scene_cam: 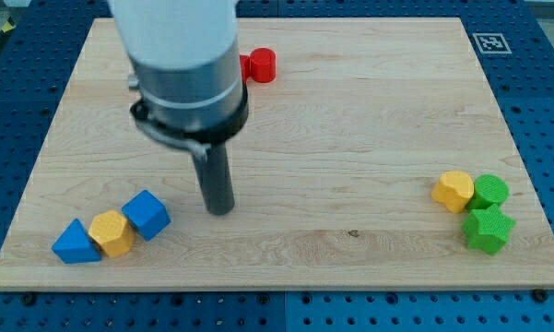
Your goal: Push blue triangle along with yellow hexagon down a bit
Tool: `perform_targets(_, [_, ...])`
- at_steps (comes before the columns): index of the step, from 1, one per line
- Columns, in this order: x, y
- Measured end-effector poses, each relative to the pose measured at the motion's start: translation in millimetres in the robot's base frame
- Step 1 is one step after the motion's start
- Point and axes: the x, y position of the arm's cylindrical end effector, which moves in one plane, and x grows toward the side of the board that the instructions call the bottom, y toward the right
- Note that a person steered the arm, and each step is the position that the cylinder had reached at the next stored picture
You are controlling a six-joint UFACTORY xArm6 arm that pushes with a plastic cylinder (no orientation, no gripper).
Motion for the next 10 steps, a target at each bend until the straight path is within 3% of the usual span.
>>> perform_targets(1, [-46.2,-29.2])
perform_targets(3, [-51.9,-165.0])
perform_targets(4, [-31.7,-193.8])
perform_targets(6, [30.6,-175.7])
perform_targets(10, [35.7,-161.3])
